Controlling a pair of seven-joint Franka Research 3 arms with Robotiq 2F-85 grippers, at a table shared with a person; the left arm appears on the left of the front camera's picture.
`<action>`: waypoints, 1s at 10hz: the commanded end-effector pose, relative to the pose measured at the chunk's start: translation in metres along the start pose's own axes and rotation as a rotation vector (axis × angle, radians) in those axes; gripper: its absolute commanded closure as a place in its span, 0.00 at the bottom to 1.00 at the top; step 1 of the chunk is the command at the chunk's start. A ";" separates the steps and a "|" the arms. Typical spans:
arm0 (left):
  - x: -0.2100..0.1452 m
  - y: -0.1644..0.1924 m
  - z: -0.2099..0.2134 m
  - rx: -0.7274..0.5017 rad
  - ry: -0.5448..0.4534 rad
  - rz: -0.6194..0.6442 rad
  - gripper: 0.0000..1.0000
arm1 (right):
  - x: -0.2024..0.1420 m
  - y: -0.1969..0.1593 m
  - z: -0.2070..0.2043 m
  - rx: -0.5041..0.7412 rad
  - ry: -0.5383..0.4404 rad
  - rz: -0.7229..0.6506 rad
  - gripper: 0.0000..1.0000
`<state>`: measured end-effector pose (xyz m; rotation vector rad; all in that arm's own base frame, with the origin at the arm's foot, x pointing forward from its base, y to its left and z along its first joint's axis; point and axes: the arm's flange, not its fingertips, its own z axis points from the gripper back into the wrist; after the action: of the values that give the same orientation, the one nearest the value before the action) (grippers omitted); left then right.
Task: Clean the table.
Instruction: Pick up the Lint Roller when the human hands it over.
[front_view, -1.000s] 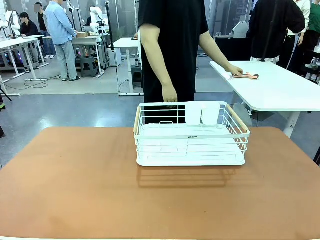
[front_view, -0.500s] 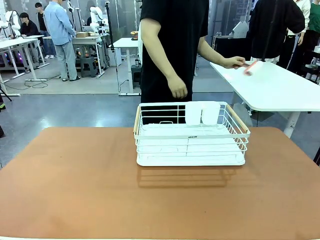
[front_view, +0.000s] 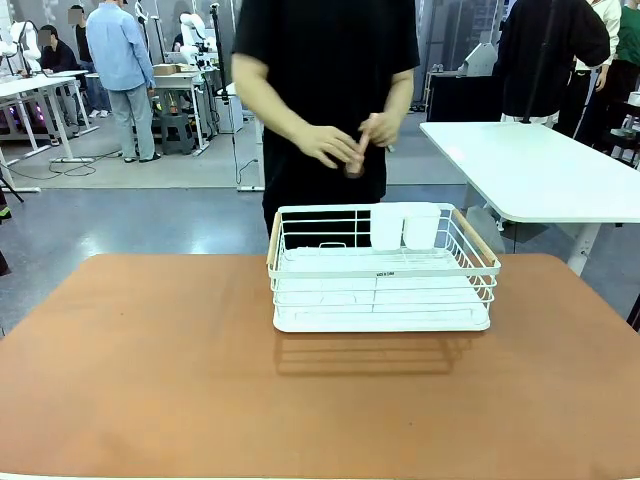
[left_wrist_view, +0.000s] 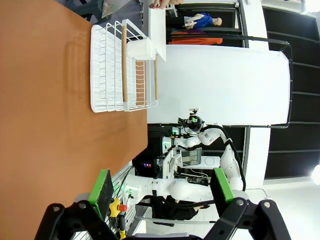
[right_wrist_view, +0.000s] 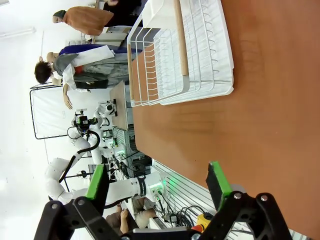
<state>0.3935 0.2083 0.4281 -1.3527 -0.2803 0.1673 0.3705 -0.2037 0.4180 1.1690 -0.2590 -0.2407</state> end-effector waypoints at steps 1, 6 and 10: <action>-0.001 -0.002 0.003 -0.022 0.000 -0.009 0.00 | 0.000 0.005 0.000 0.009 -0.004 0.020 0.00; -0.001 -0.002 0.003 -0.022 0.000 -0.009 0.00 | 0.000 0.005 0.000 0.009 -0.004 0.020 0.00; -0.001 -0.002 0.003 -0.022 0.000 -0.009 0.00 | 0.000 0.005 0.000 0.009 -0.004 0.020 0.00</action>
<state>0.3935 0.2082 0.4281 -1.3526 -0.2801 0.1671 0.3706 -0.2034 0.4181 1.1690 -0.2586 -0.2402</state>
